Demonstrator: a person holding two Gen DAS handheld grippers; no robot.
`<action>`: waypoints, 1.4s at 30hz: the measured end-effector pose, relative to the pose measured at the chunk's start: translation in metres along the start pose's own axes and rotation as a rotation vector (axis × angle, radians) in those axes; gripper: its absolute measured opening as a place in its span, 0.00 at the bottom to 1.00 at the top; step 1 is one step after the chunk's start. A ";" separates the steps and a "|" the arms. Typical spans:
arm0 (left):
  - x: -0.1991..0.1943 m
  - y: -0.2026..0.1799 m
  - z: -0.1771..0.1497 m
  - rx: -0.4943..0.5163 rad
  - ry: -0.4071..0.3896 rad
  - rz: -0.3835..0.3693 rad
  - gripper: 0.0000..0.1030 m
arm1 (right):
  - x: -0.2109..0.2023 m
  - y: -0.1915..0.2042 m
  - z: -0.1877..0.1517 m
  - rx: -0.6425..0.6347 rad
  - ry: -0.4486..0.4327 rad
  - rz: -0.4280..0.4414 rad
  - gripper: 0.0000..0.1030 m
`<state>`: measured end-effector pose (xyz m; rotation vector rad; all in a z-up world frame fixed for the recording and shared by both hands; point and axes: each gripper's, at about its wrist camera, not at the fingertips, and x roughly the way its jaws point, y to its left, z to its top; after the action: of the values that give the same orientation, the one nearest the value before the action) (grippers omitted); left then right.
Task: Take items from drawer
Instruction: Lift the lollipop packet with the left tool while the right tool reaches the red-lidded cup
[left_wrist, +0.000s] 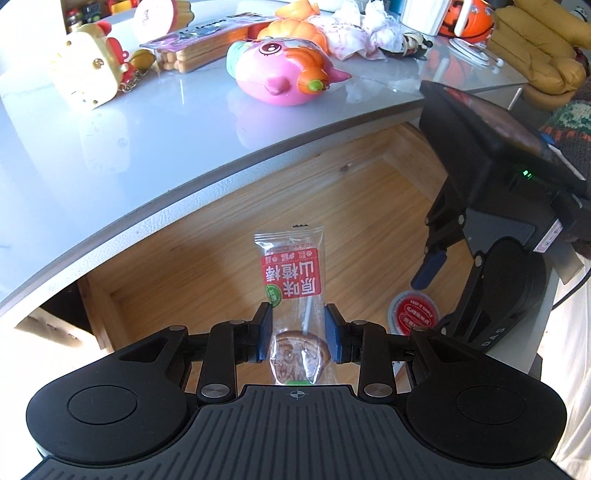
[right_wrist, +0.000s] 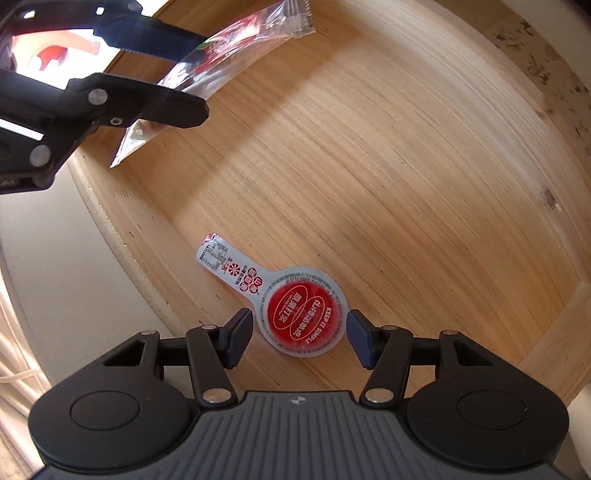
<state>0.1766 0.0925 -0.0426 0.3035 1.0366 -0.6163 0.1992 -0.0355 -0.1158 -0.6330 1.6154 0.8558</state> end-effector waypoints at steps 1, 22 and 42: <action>0.000 0.000 0.000 0.000 0.002 0.000 0.33 | 0.002 0.000 0.002 0.000 0.012 -0.001 0.55; 0.020 -0.014 0.006 0.005 0.036 0.001 0.33 | -0.016 -0.019 -0.015 -0.053 -0.113 -0.186 0.53; 0.031 -0.016 0.015 0.005 0.059 -0.008 0.33 | 0.004 -0.004 -0.003 -0.211 -0.134 -0.316 0.61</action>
<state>0.1884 0.0618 -0.0615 0.3231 1.0932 -0.6206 0.1993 -0.0399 -0.1204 -0.9317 1.2720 0.8190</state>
